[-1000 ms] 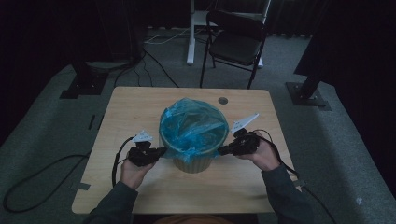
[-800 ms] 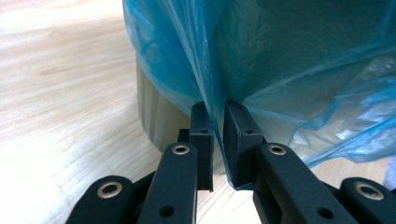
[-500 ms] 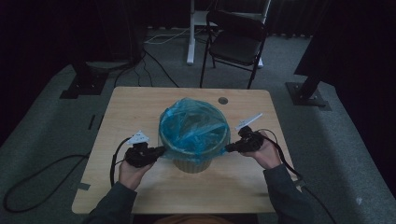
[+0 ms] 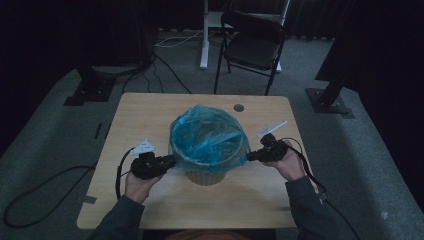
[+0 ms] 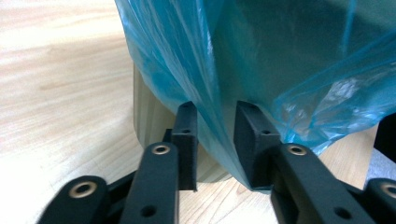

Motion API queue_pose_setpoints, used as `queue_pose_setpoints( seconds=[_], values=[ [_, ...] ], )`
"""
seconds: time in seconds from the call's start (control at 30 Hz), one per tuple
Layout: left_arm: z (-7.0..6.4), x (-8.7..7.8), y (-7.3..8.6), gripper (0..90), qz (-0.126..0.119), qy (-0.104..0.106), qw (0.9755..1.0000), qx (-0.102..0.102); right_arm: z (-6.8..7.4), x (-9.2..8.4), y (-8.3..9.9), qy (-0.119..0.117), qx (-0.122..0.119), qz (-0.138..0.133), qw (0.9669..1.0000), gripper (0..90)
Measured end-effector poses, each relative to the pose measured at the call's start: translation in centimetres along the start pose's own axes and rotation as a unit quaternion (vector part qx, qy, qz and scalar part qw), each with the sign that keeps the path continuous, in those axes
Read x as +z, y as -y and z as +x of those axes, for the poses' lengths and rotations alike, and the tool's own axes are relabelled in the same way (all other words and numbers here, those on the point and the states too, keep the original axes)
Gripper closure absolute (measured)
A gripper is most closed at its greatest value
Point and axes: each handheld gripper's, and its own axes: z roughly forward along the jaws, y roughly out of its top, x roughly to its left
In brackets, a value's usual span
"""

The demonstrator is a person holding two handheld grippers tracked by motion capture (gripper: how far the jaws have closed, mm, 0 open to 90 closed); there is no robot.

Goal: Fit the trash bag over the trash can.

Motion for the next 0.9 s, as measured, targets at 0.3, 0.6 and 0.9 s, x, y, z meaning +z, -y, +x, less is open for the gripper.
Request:
queue_pose_setpoints(
  seconds=[0.3,0.6,0.9],
  values=[
    [-0.3,-1.4,-0.3,61.7,-0.030,0.013,0.9995,-0.001,0.4,-1.2,0.0,-0.009,-0.010,-0.042,0.9990,69.8],
    [-0.3,-2.5,-1.4,60.1,-0.056,0.008,0.9982,0.017,0.9,-1.4,-0.5,-0.012,-0.019,-0.051,0.9984,69.6],
    [-0.1,-3.4,-3.1,60.4,-0.076,-0.012,0.9967,0.028,1.1,-1.5,-0.8,-0.013,-0.024,-0.054,0.9982,69.9]
  ],
)
